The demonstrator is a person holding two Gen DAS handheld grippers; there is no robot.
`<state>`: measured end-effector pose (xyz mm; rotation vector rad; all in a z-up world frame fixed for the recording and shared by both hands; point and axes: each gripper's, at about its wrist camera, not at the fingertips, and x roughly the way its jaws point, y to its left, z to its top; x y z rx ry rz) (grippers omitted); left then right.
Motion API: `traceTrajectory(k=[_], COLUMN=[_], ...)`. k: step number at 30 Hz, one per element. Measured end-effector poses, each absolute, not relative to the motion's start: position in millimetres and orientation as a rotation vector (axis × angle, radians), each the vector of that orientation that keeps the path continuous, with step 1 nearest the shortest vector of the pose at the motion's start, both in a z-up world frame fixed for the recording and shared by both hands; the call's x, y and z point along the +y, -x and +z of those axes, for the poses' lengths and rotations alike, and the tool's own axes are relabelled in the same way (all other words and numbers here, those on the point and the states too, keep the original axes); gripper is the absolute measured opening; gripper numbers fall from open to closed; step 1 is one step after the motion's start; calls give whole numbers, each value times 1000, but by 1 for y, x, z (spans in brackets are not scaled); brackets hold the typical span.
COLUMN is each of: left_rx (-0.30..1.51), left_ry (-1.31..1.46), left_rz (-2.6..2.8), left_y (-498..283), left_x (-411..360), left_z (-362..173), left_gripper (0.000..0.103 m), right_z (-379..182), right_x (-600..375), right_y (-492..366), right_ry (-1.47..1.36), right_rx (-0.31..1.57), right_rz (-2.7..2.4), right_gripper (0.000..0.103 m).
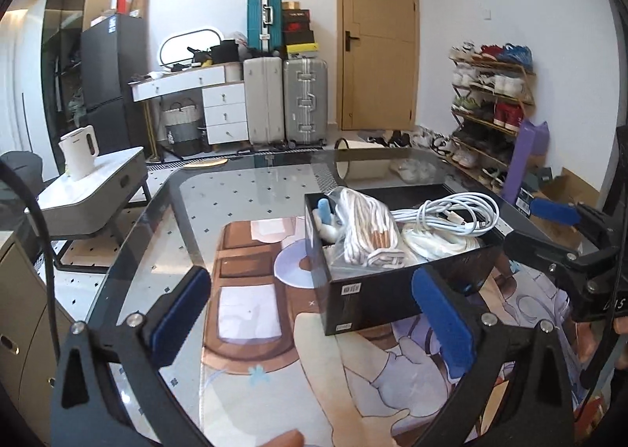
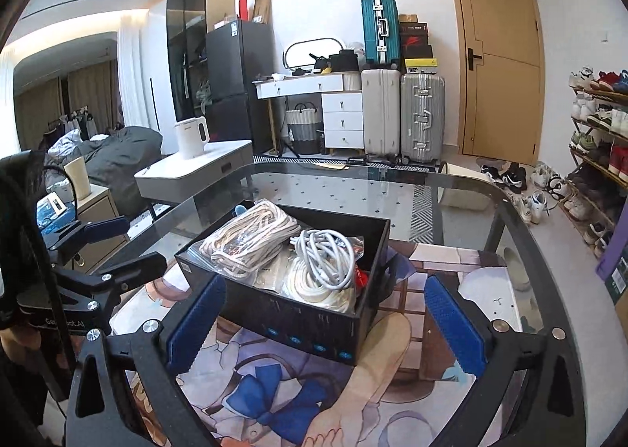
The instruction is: Organize soft objects
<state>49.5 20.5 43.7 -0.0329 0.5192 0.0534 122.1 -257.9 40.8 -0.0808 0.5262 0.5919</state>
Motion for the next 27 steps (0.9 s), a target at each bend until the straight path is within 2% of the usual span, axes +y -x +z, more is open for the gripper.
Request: traceTrajectory(k=[15,27], left_rx=[482,469], left_ry=[58,85], left_rz=[71,83], left_y=[-54,-56], left_x=[20,23], left_z=[26,23], left_gripper=[103,103], right_z=[29,25], right_x=[-241,-232], right_y=[-112,-120], right_ry=[125,163], right_rx=[436,477], right_rz=[583,568], right_gripper=[103,103])
